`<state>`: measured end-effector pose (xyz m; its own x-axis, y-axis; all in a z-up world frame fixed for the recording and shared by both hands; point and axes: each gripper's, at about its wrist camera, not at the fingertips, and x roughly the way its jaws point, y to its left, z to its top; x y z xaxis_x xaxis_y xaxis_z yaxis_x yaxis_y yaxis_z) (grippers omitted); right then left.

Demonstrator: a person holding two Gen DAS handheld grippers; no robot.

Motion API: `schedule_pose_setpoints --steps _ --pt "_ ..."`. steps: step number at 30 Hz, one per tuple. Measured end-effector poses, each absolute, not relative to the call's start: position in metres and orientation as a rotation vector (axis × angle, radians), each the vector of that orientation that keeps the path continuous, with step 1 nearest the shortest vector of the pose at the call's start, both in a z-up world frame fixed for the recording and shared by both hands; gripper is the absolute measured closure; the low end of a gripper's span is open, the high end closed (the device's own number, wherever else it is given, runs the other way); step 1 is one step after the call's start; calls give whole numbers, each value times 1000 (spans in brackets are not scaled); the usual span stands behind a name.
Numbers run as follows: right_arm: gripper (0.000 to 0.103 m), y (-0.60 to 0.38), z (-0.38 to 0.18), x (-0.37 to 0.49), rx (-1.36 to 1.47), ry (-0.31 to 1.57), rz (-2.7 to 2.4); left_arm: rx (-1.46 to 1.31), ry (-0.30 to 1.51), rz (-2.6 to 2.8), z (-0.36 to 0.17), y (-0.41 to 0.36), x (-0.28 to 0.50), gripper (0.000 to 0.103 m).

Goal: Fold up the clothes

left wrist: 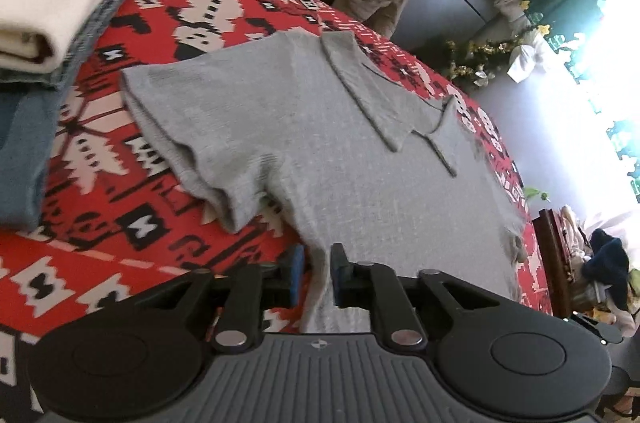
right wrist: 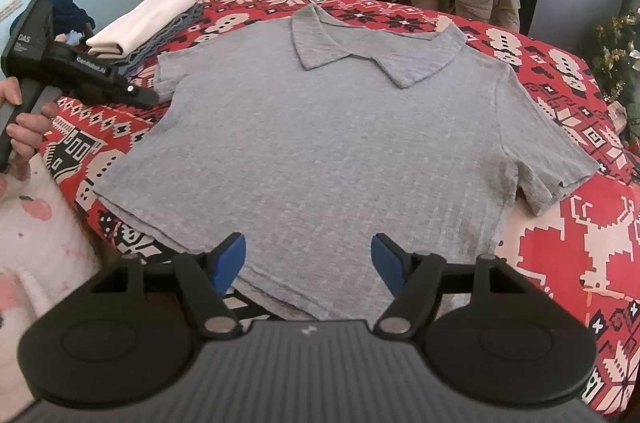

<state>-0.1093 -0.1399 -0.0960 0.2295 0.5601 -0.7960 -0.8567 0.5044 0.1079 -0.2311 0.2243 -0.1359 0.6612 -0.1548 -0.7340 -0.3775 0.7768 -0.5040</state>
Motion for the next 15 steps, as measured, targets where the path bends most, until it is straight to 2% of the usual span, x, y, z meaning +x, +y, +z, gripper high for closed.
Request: schedule_pose_setpoints --steps 2,3,4,10,15 --pt "29 -139 -96 -110 -401 893 1012 -648 876 158 -140 220 -224 87" --pt "29 -138 -96 -110 -405 890 1014 -624 896 176 -143 218 -221 97" --pt "29 -138 -95 -111 -407 887 1015 -600 918 197 -146 215 -219 102" --pt "29 -142 -94 -111 -406 882 1004 -298 963 274 -139 192 -227 103" --pt "27 -143 -93 -108 -398 872 999 -334 932 247 -131 192 -242 95"
